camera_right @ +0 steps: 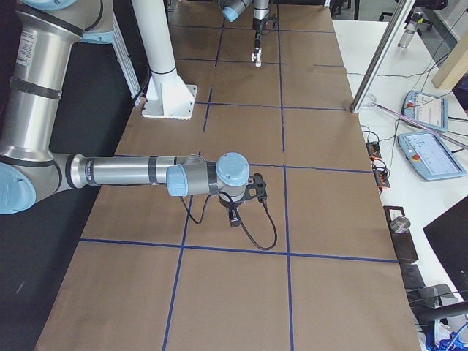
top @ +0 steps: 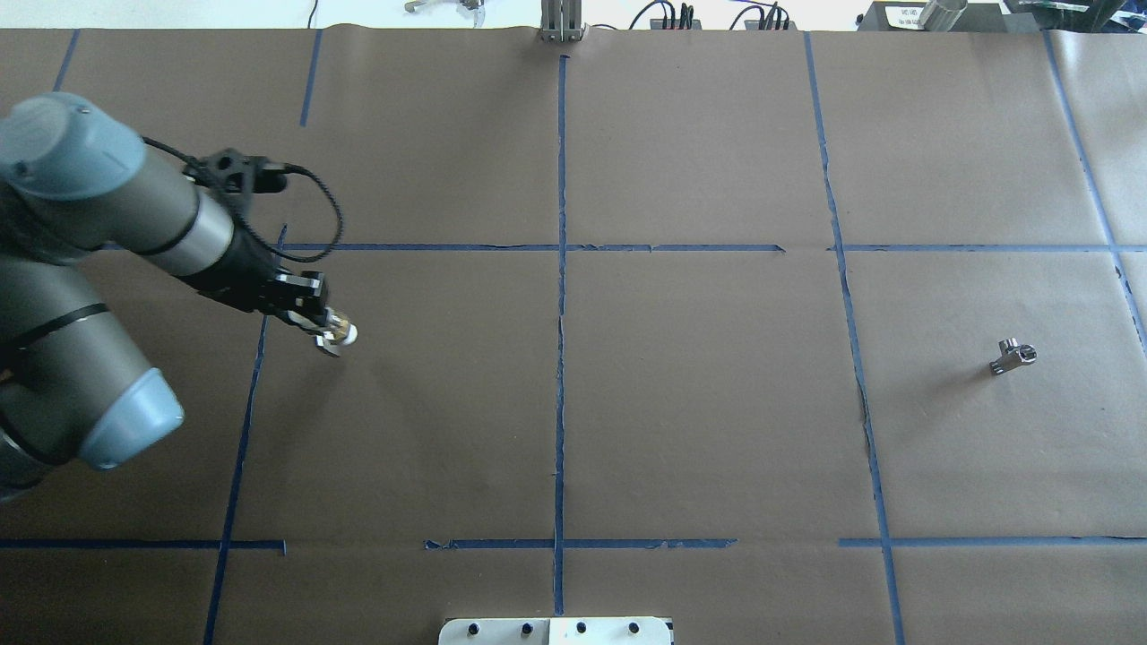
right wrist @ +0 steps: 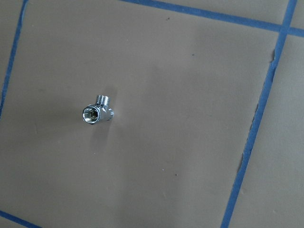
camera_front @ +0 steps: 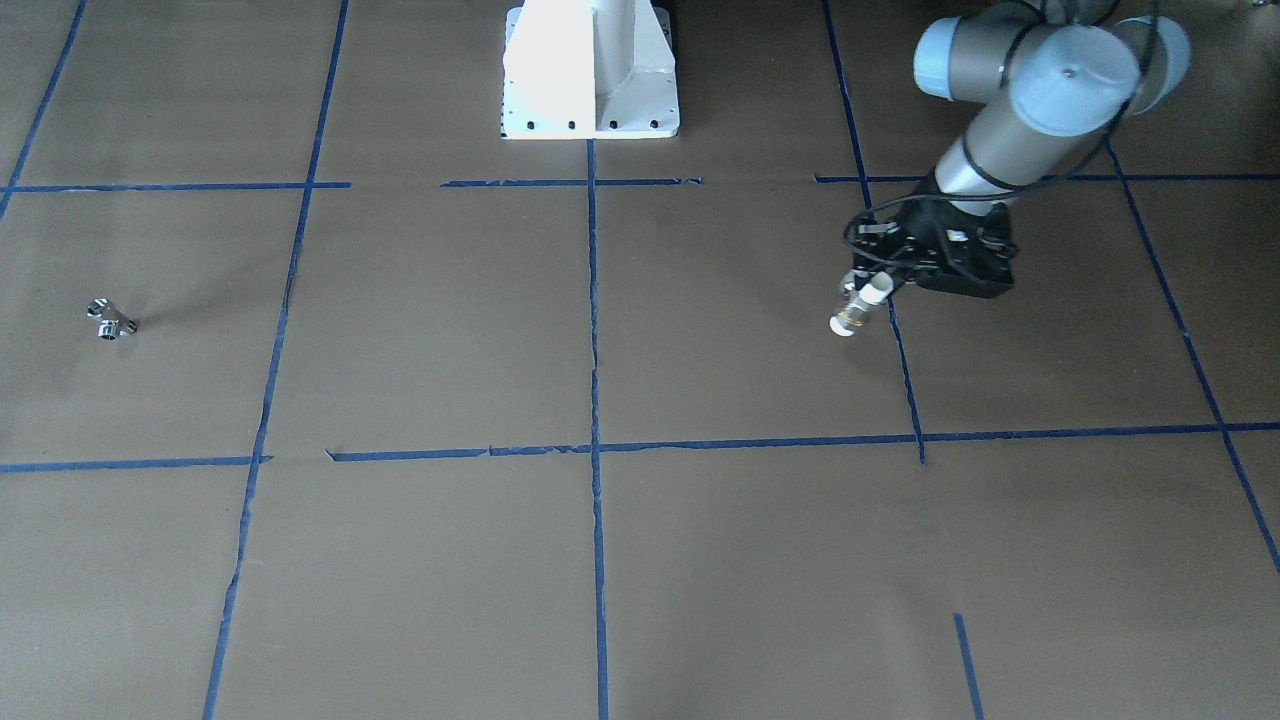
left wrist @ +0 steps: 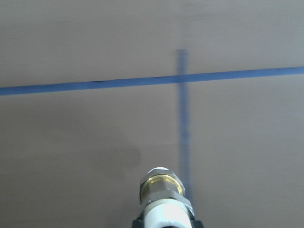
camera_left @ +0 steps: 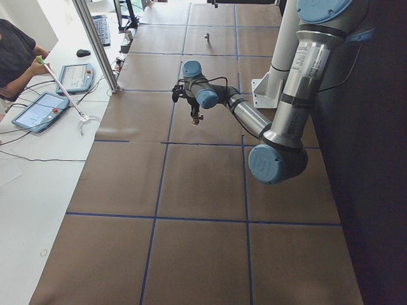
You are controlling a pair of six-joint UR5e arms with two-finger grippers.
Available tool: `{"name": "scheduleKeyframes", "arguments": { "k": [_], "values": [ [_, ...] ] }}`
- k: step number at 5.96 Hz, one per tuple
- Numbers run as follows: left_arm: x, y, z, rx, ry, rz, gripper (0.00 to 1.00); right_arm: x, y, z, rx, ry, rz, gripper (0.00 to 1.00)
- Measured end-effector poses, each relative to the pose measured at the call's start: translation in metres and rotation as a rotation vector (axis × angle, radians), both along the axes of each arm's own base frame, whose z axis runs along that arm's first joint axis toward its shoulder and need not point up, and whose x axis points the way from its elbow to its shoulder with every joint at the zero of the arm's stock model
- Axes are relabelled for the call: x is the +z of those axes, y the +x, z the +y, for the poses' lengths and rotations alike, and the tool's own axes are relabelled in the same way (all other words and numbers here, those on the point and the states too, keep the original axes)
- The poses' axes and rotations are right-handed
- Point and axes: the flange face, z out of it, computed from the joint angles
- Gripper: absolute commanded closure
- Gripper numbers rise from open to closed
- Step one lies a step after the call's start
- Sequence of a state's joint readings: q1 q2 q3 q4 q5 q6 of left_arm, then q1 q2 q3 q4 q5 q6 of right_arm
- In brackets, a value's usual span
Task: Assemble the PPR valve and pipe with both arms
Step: 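Carry the white PPR fitting to the table center and set it upright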
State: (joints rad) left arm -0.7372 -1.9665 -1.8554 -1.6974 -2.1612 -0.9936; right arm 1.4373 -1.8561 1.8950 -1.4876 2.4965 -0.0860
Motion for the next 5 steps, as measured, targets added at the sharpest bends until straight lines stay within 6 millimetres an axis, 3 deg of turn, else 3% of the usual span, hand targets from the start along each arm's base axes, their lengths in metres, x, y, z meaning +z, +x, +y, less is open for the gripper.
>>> {"name": "scheduleKeyframes", "arguments": {
  "k": [1, 3, 5],
  "values": [
    [-0.055, 0.050, 0.006, -0.012, -0.002, -0.016, 1.00, 0.000, 0.000, 0.000, -0.002, 0.004, -0.001, 0.00],
    [-0.130, 0.127, 0.000, -0.034, 0.011, -0.035, 1.00, -0.002, 0.000, 0.000, -0.004, 0.013, -0.001, 0.00],
    [-0.161, 0.178, 0.007, -0.035, 0.011, -0.055, 1.00, -0.003, 0.000, -0.001, -0.002, 0.024, 0.000, 0.00]
  ]
}}
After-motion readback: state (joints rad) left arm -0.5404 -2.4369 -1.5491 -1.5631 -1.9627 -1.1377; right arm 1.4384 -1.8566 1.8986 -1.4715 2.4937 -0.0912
